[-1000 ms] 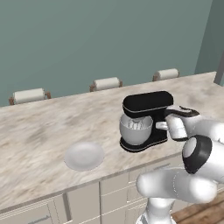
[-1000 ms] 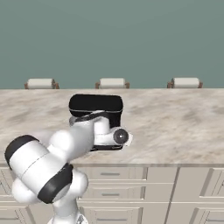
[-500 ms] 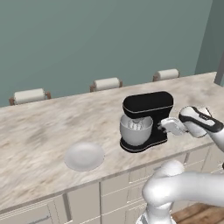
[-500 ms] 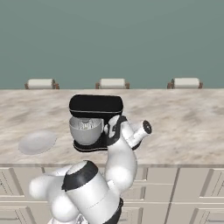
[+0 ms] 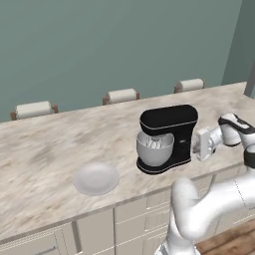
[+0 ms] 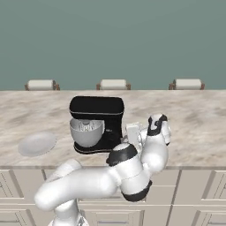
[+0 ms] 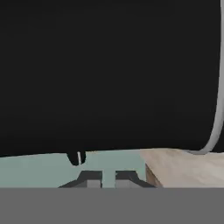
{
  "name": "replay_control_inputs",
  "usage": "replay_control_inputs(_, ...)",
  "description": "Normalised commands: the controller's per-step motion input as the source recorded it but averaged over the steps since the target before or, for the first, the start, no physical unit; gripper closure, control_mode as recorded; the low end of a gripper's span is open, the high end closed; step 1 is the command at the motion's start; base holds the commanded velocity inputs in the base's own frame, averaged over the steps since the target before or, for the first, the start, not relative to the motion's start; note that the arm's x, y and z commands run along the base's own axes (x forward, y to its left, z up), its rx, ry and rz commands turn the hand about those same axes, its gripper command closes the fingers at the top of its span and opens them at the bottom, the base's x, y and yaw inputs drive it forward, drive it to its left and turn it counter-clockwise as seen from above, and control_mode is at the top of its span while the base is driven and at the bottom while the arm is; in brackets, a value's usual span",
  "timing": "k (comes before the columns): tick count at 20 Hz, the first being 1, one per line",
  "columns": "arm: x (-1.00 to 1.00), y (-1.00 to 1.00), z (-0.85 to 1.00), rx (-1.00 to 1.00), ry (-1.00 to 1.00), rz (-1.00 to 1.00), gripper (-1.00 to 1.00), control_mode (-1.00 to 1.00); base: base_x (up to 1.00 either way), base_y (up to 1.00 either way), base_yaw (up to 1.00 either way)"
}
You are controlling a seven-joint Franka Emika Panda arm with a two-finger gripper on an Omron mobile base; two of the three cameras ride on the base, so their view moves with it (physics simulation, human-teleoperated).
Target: Add butter and sugar cubes to the stand mixer bowl and then turn on the stand mixer to begin making frosting.
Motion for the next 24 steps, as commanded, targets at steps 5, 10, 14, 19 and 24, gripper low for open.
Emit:
replay_control_inputs(5,0.08,-0.23,-0.86,0.45,0.12,-0.17,1.00,-1.00,0.00,0.00,0.00)
replay_control_inputs(10,-0.62,0.11,-0.43,0.27,0.05,-0.41,1.00,-1.00,0.00,0.00,0.00)
replay_control_inputs(14,-1.00,0.59,-0.24,-0.07,-0.34,-0.46,1.00,-1.00,0.00,0.00,0.00)
replay_control_inputs(19,-0.92,0.77,-0.01,-0.43,-0.72,-0.30,1.00,-1.00,0.00,0.00,0.00)
replay_control_inputs(24,-0.81,0.73,-0.01,-0.47,-0.83,-0.31,1.00,-1.00,0.00,0.00,0.00)
